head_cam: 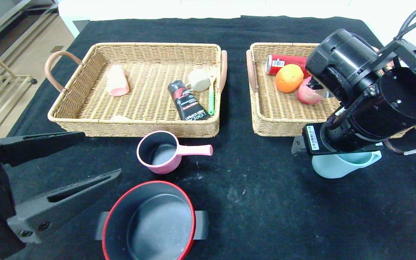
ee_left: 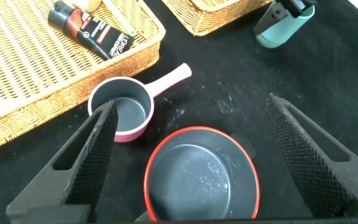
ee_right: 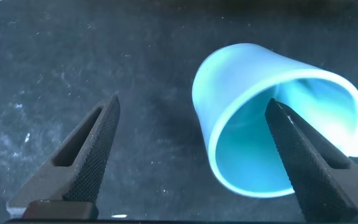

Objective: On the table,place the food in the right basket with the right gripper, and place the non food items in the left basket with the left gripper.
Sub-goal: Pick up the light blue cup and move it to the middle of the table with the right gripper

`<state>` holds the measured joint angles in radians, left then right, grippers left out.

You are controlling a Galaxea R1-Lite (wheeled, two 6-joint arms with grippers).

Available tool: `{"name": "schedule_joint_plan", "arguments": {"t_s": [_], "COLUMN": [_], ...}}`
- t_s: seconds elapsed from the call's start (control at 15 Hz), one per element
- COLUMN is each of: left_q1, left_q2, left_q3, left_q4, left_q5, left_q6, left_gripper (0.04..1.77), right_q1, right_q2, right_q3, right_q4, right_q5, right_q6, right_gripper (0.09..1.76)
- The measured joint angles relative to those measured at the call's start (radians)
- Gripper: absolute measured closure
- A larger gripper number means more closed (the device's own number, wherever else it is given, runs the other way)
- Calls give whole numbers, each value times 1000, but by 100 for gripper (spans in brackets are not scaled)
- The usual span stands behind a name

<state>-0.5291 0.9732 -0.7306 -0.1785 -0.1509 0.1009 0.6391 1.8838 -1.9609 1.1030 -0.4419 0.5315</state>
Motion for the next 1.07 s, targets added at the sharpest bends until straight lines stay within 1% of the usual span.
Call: {"name": "schedule_joint_plan", "arguments": {"t_s": [0.2, 0.47, 0.53, 0.6, 0.73, 0.87, 0.93, 1.0, 1.07], "left_q1": [0, 0, 0, 0, 0, 0, 0, 0, 0], "left_q2": [0, 0, -1, -1, -2, -2, -2, -2, -2], "left_q3": [0, 1, 1, 2, 2, 2, 2, 2, 2], "left_q4": [-2, -4, -4, -5, -5, -6, -6, -6, -6], "left_q5": [0, 0, 0, 0, 0, 0, 0, 0, 0], "left_q6": [0, 0, 1, 1, 0, 0, 0, 0, 0], "left_gripper": [9, 9, 9, 9, 9, 9, 9, 9, 9], "right_q1": [-24, -32, -35, -37, -44, -45, -45, -46, -47], "right_q2": [16, 33, 37, 42, 49, 53, 53, 54, 54], "right_q3": [0, 2, 2, 2, 2, 2, 2, 2, 2], "right_q4": [-10, -23, -23, -23, -24, -23, -23, -23, -23], "right_q5": [7, 21, 21, 21, 21, 21, 21, 21, 21], "right_q6": [0, 1, 1, 1, 1, 1, 1, 1, 1], "right_gripper": [14, 14, 28, 47, 76, 99, 107, 124, 164]}}
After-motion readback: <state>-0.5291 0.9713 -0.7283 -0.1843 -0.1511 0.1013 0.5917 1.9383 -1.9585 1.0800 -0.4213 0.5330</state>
